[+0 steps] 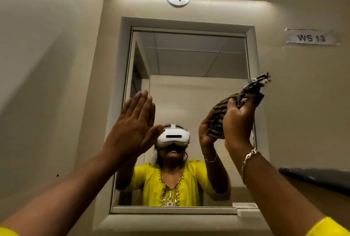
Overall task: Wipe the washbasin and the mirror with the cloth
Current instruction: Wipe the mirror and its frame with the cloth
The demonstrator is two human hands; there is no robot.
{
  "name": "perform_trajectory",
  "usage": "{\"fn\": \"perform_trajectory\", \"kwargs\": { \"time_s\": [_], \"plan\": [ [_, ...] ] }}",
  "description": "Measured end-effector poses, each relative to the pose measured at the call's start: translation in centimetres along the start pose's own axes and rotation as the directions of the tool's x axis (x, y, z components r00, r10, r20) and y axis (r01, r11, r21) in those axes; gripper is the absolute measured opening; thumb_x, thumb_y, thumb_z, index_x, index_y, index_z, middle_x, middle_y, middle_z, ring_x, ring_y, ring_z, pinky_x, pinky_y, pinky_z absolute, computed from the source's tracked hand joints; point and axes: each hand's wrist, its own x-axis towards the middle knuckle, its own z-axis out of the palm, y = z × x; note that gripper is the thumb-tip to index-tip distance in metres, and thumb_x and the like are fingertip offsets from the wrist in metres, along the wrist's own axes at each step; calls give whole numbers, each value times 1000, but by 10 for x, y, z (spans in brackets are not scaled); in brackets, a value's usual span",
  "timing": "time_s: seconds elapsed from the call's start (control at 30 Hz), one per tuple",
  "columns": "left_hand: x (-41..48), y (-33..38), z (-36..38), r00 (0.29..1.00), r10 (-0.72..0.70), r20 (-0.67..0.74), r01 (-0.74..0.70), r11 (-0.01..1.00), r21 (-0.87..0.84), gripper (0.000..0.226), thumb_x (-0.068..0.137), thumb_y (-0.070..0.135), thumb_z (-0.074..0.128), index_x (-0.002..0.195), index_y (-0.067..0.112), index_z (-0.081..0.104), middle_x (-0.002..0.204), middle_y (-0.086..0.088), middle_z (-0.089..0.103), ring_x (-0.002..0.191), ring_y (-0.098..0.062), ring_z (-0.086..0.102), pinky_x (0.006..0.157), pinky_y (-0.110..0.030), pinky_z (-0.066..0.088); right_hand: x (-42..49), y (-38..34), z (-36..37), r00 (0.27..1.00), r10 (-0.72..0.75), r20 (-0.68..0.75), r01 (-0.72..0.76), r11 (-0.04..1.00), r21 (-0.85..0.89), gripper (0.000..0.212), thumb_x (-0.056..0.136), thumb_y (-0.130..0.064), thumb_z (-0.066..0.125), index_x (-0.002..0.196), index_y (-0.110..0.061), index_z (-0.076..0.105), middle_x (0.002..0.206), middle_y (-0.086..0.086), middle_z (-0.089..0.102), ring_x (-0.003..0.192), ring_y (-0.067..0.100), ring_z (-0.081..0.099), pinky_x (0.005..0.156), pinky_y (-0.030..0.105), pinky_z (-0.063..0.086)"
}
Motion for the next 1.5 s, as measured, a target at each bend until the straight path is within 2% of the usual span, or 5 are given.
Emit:
{"fn": "perform_trajectory", "kwargs": {
  "time_s": [0.33,0.7,1.0,1.23,1.5],
  "plan": [
    [10,-10,-3,996,61,-61,-61,998,9,80,95,59,9,137,-7,25,146,-23,23,137,-26,14,112,-30,4,83,-21,55,960,-222,170,278,830,-484,61,96,-9,34,147,-12,2,156,17,-2,143,31,-9,117,45,-3],
    [29,-35,-1,989,78,-126,-66,993,101,73,95,57,11,137,-3,19,145,-22,21,140,-5,-10,113,-24,-2,107,-29,62,881,-86,465,406,639,-653,81,87,-66,25,147,-20,-5,154,15,-17,142,29,-17,114,44,-9],
    [42,-41,1,988,58,-145,-40,992,122,74,95,56,12,136,-5,21,144,-22,23,141,-15,-2,113,-22,-5,128,-22,24,748,-237,620,664,298,-686,54,99,-40,25,148,-23,8,154,18,6,141,35,7,114,43,6],
    [40,-46,7,986,65,-150,-45,989,138,71,95,56,12,138,0,20,144,-22,25,141,-7,-7,112,-25,0,137,-7,36,780,-245,576,623,386,-680,57,98,-44,19,147,-26,-5,156,14,-12,143,28,-14,115,41,-8],
    [44,-64,3,987,44,-154,-18,986,168,72,95,57,13,140,1,20,147,-22,22,142,-14,-2,115,-25,-2,164,-5,46,763,-437,476,635,365,-681,77,79,-60,1,146,-26,18,153,17,17,142,33,13,113,45,7]
  ]
}}
